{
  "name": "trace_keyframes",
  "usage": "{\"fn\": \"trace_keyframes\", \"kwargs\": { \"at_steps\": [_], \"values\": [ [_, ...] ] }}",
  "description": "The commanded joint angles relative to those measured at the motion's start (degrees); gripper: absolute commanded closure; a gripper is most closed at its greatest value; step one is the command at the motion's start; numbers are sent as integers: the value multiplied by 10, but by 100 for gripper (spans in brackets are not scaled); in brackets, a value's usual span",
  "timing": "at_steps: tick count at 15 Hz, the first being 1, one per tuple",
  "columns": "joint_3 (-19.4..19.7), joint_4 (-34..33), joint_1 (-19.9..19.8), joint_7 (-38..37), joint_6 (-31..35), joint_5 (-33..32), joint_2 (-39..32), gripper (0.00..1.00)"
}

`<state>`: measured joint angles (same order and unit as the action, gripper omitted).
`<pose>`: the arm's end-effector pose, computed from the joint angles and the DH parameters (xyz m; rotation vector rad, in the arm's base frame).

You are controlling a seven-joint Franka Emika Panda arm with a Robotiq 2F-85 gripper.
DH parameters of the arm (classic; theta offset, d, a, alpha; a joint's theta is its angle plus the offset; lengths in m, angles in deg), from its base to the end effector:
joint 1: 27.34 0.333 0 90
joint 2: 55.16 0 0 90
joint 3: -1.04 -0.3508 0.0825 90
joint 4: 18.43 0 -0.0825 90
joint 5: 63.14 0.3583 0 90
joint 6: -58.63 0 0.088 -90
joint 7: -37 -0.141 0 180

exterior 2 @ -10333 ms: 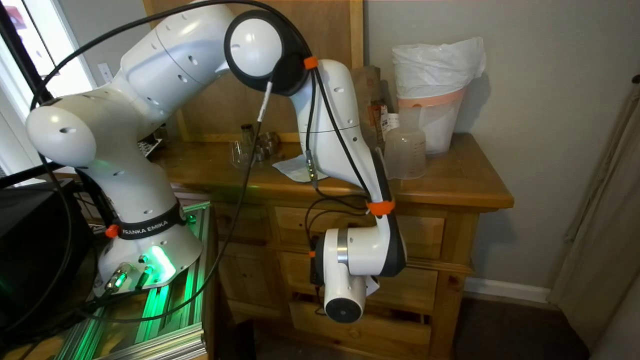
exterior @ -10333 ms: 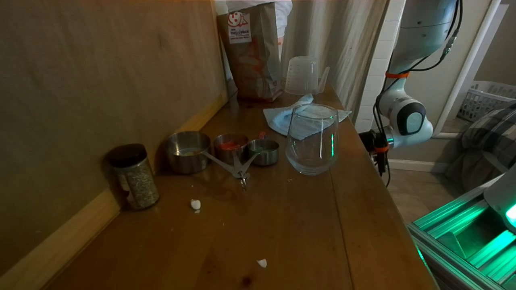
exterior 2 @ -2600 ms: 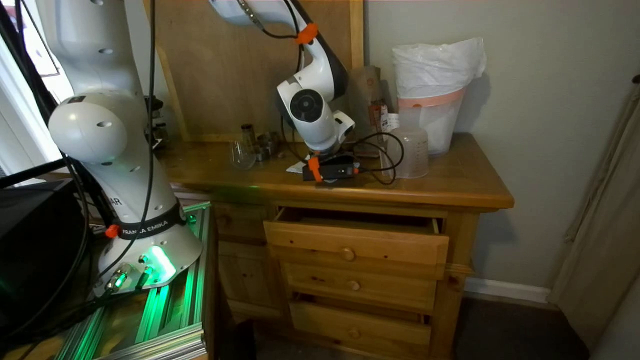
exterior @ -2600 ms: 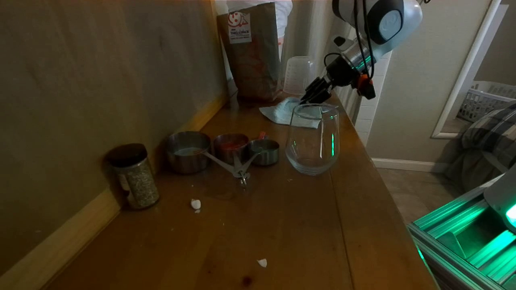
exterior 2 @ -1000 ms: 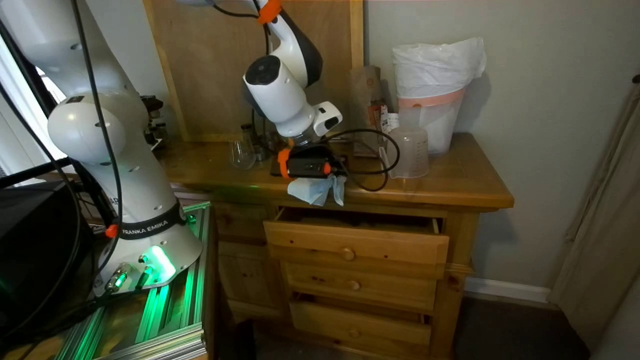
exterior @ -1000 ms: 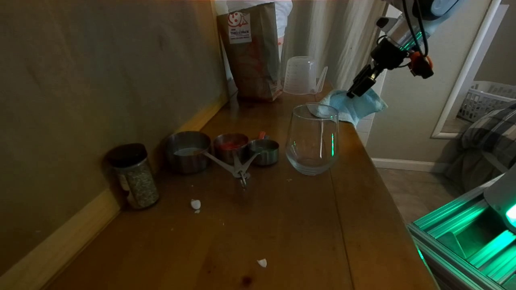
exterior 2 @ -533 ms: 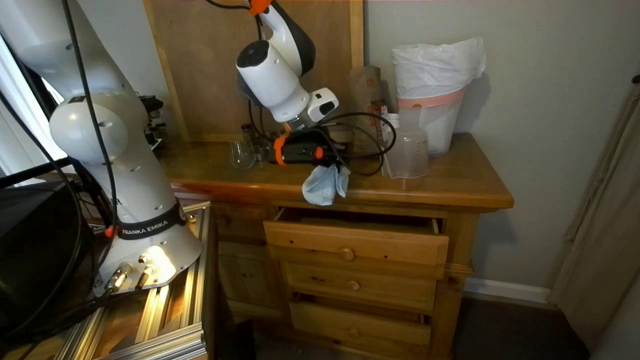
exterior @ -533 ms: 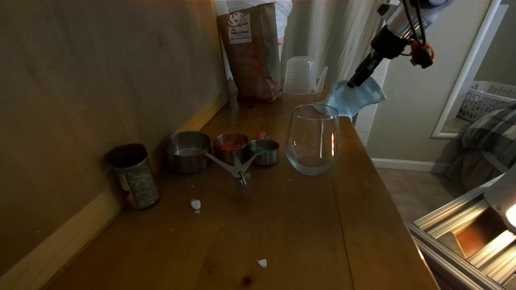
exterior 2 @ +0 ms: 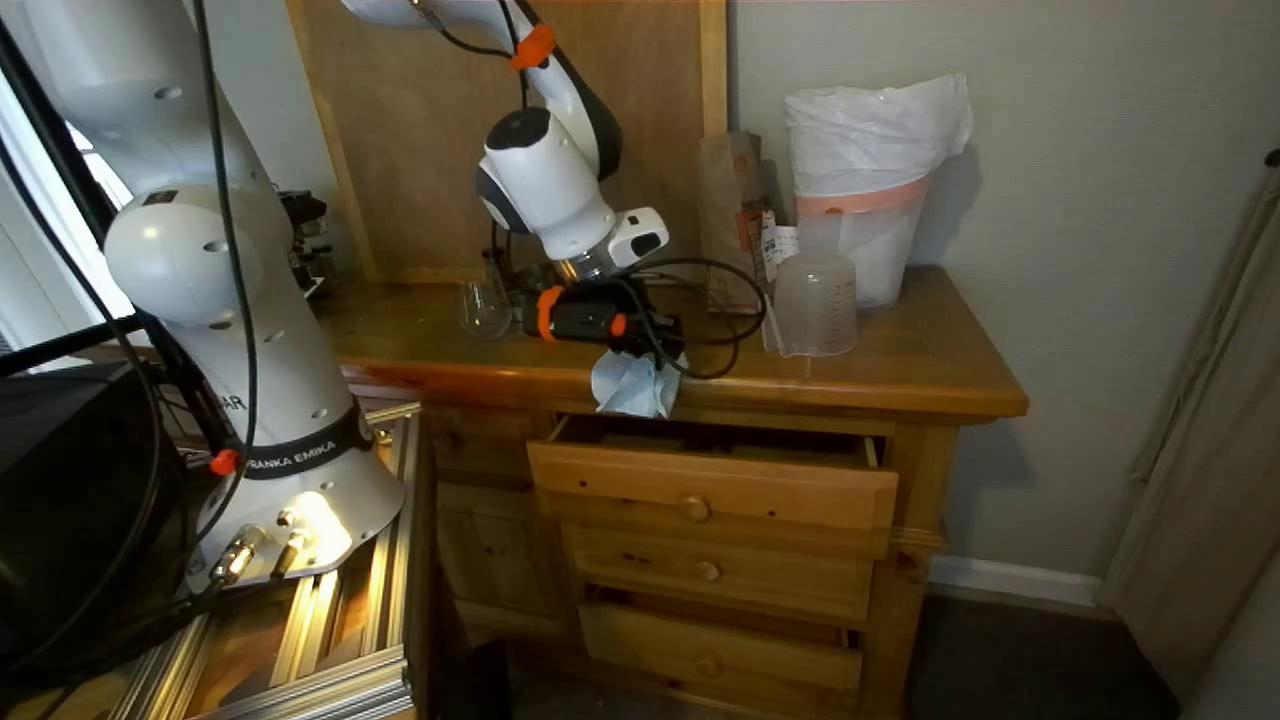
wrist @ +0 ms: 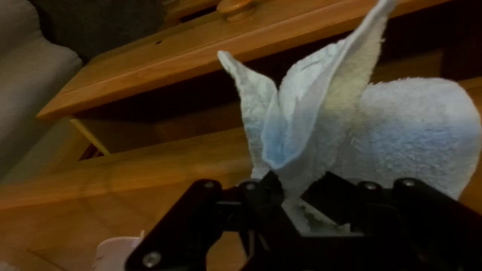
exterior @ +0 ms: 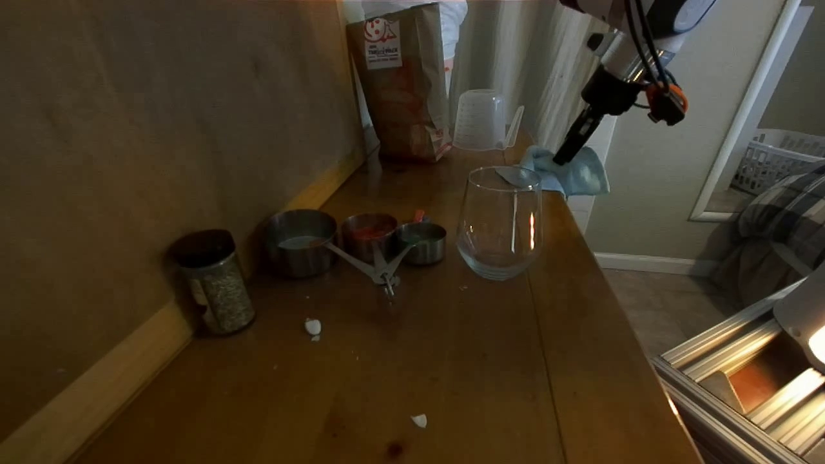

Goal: Open the top right drawer, pick up the light blue towel on the table and put it in the top right drawer

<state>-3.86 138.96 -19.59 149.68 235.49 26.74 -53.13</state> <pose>0.3642 -0.0006 0.2631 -2.9051 -0.9487 -0.6714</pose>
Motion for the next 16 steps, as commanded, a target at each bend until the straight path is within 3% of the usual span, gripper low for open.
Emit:
{"fn": "trace_keyframes", "kwargs": {
  "at_steps": [1,6,7,16],
  "values": [
    [-1,0,0,-6,-5,-5,-6,87],
    [-3,-1,1,-9,-7,-7,-11,87],
    [2,-8,-4,-11,2,-19,-26,95],
    [51,-1,-42,10,-25,-180,-34,95]
  ]
}}
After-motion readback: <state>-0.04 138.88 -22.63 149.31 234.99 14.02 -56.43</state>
